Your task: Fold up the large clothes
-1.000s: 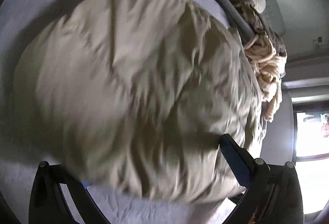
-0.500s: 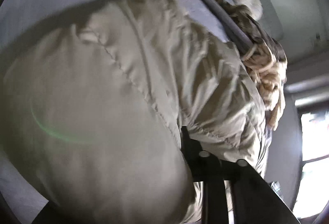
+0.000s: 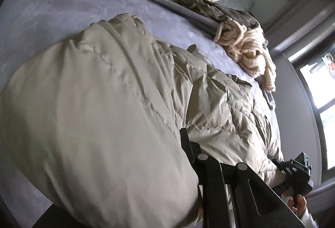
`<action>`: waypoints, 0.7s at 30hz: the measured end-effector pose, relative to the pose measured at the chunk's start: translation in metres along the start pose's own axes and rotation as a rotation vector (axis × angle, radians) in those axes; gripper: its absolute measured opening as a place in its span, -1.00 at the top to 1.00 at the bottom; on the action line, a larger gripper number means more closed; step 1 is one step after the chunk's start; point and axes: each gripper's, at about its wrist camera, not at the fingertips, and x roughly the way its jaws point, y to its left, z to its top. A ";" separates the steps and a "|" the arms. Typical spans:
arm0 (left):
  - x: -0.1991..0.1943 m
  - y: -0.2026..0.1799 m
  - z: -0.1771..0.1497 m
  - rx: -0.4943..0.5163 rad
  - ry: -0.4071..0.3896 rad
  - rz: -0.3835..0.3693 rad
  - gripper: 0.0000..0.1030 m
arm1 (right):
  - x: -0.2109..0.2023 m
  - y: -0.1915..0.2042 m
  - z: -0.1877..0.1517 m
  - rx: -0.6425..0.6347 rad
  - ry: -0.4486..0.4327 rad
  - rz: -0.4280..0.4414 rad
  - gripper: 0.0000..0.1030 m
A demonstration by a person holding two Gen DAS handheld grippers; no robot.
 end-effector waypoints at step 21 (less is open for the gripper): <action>-0.106 0.047 -0.174 -0.110 0.142 0.206 0.11 | -0.087 -0.069 -0.104 0.056 0.172 -0.118 0.18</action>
